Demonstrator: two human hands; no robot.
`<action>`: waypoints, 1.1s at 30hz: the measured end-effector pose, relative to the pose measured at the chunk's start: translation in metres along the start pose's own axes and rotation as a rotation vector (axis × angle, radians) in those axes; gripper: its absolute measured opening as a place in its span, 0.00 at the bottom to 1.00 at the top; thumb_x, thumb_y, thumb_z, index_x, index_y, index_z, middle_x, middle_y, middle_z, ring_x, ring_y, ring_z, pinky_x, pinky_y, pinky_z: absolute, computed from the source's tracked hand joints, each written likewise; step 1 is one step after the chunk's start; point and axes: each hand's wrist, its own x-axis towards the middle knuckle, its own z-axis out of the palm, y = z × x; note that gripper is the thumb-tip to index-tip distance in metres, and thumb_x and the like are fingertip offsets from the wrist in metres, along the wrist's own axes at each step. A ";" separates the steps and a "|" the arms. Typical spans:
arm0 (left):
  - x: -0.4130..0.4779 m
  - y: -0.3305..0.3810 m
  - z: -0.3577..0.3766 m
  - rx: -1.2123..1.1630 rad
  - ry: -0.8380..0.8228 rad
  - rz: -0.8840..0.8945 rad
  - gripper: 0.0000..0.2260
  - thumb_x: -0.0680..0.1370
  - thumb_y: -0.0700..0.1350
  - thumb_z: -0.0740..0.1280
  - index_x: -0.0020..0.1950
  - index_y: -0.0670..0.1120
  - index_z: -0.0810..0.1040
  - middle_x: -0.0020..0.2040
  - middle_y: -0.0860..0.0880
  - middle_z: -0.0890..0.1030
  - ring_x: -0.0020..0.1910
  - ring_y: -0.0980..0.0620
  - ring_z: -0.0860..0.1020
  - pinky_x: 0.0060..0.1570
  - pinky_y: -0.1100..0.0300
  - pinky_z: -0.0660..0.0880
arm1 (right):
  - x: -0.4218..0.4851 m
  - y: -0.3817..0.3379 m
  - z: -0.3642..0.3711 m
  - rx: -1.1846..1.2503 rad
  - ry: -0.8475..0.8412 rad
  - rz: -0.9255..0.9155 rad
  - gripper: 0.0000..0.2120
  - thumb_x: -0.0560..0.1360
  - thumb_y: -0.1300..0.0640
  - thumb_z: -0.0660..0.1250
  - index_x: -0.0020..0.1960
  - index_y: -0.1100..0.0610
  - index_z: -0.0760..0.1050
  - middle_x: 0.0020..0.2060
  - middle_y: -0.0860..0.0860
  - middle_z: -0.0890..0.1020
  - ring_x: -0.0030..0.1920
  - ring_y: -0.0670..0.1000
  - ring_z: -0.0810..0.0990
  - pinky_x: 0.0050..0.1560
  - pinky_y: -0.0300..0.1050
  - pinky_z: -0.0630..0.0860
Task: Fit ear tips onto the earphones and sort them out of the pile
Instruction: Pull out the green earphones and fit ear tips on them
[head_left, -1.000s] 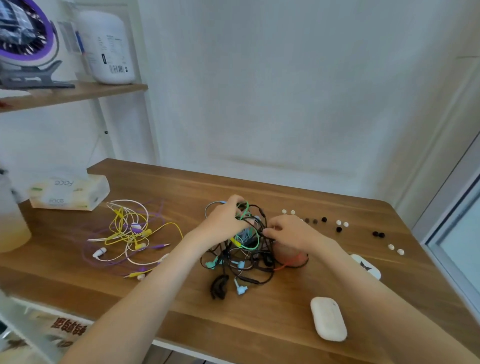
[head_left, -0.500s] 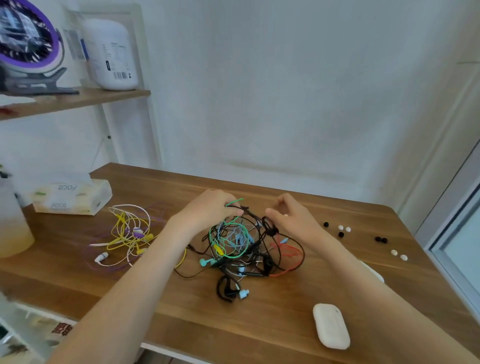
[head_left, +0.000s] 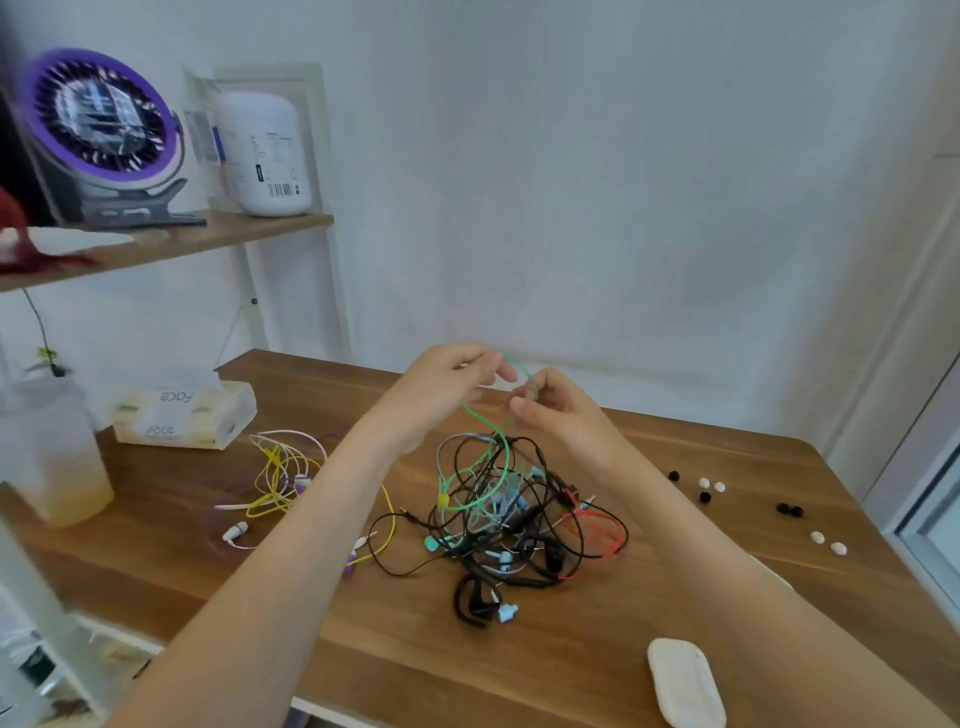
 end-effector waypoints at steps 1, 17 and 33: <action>0.000 0.003 0.003 -0.071 0.013 0.012 0.13 0.82 0.45 0.59 0.43 0.49 0.80 0.50 0.51 0.82 0.55 0.53 0.79 0.59 0.55 0.74 | 0.001 -0.001 0.002 0.057 -0.028 0.002 0.12 0.73 0.57 0.70 0.48 0.60 0.68 0.48 0.57 0.76 0.51 0.52 0.76 0.53 0.47 0.72; -0.008 0.048 -0.039 0.082 0.364 0.079 0.13 0.73 0.57 0.69 0.37 0.50 0.72 0.30 0.51 0.70 0.25 0.54 0.65 0.26 0.61 0.60 | 0.008 -0.017 -0.009 -0.311 0.125 0.128 0.21 0.82 0.53 0.57 0.32 0.55 0.73 0.38 0.57 0.84 0.43 0.57 0.83 0.56 0.57 0.77; 0.004 0.030 0.020 0.044 0.121 0.012 0.15 0.83 0.45 0.54 0.39 0.46 0.74 0.25 0.51 0.78 0.20 0.53 0.67 0.26 0.61 0.66 | 0.016 -0.089 0.007 -0.041 0.031 -0.256 0.13 0.74 0.58 0.70 0.52 0.51 0.67 0.46 0.55 0.74 0.36 0.54 0.76 0.37 0.48 0.78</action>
